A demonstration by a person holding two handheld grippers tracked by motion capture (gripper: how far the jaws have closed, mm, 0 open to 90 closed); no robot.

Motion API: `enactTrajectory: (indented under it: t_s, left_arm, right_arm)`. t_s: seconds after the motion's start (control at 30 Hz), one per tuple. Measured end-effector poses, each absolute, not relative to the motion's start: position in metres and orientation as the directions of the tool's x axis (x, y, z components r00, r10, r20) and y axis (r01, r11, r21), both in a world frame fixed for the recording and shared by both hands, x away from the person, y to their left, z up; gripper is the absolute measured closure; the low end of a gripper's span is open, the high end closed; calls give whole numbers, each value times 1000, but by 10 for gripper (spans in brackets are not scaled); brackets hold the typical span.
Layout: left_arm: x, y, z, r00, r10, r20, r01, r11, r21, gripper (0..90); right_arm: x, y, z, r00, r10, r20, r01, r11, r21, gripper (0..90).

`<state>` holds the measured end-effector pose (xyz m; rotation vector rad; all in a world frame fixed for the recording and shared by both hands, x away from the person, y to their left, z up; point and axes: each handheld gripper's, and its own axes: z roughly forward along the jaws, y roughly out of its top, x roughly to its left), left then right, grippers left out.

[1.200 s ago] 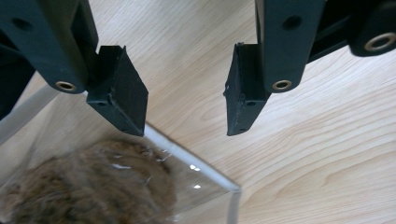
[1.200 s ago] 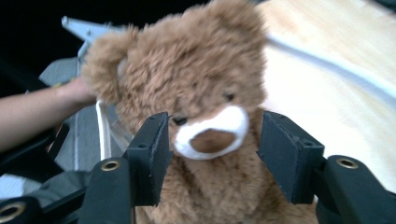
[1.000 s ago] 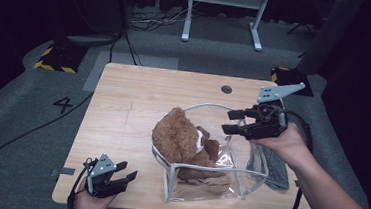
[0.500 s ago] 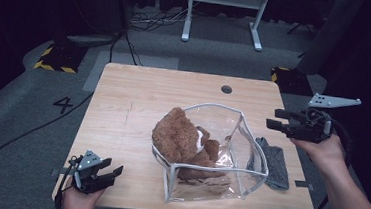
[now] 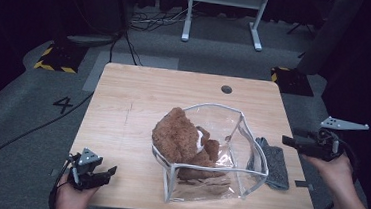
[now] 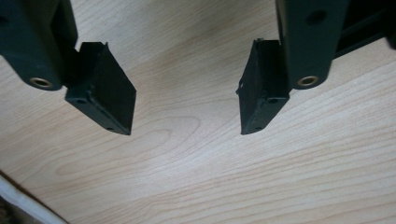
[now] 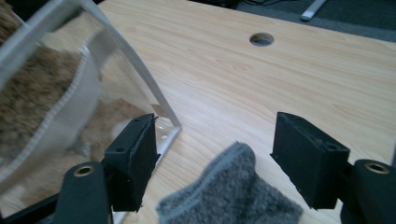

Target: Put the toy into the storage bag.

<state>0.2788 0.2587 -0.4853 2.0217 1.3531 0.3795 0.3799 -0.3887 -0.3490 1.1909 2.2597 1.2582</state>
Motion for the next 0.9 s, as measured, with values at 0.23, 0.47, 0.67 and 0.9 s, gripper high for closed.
enactTrajectory:
  t_s: [0.23,0.47,0.67,0.9]
  left_arm:
    - [285,256,-493,419,904,-88,726,-276,629,319]
    - [287,257,-495,414,907,-73,719,-278,637,277]
    - [289,256,-499,432,901,-30,691,-310,654,220]
    - [291,255,-505,424,905,-32,669,-289,685,153]
  right_arm:
    - [370,-392,-388,-603,796,50,535,357,765,303]
    - [363,-394,-422,-567,821,62,570,337,750,259]
    - [360,-395,-447,-548,832,85,594,316,740,224]
    - [360,-388,-472,-507,860,67,608,301,735,171]
